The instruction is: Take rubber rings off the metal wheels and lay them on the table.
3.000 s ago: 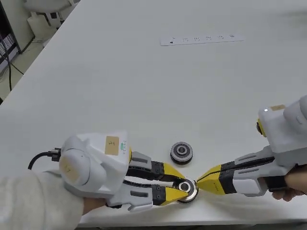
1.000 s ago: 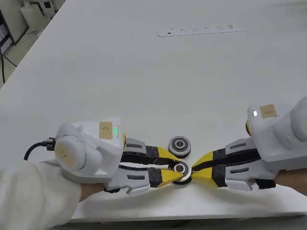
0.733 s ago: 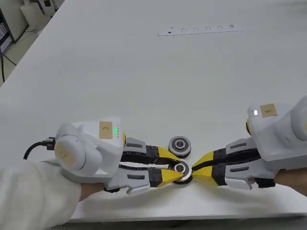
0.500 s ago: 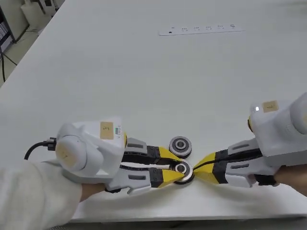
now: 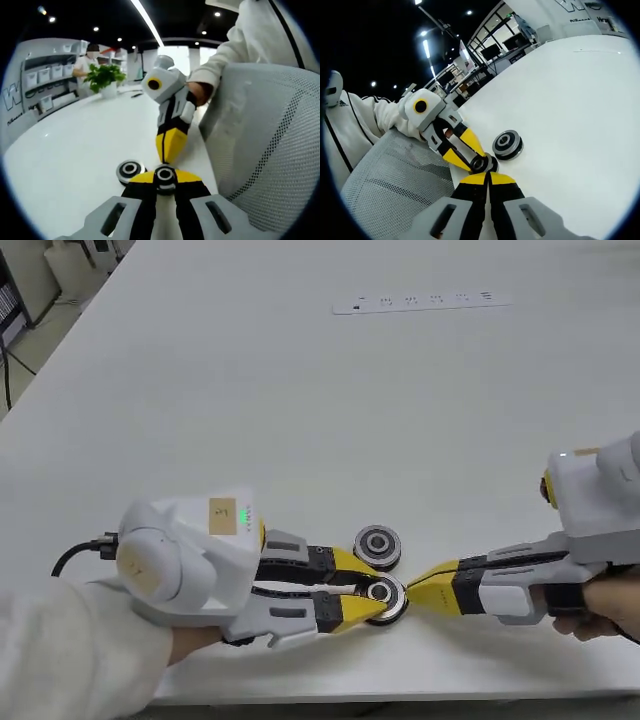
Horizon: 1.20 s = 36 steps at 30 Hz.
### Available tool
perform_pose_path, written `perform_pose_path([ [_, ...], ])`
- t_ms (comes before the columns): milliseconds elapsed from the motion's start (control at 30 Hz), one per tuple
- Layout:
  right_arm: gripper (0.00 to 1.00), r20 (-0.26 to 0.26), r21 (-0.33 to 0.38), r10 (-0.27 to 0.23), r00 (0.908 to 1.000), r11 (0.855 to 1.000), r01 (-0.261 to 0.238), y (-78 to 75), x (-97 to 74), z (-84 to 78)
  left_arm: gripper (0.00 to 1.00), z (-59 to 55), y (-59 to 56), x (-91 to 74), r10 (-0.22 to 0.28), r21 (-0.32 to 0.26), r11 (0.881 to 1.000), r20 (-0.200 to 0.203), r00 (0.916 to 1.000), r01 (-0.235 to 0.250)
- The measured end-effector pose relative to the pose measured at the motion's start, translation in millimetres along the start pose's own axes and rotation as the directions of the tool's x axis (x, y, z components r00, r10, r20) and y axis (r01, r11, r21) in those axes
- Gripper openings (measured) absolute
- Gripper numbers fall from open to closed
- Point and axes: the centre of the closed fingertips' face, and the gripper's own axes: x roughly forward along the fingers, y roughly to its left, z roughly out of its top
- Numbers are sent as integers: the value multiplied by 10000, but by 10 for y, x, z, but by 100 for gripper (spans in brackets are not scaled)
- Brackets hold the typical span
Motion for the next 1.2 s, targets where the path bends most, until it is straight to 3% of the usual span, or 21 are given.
perform_pose_path([
  [100,0,482,453,271,9985,9985,-293,48,-8,73,13,4,-1,1,1,-7,10000,7,10000,-1],
  [133,0,325,722,295,9990,9969,-318,59,-13,49,13,7,-2,4,11,-24,10000,21,10000,-11],
  [167,0,249,185,196,9995,9996,-201,53,-8,43,13,8,-2,6,20,7,10000,12,10000,-20],
  [1200,0,583,308,875,9945,9955,-894,197,-2,100,13,9,3,20,-22,201,9998,-126,9999,24],
])
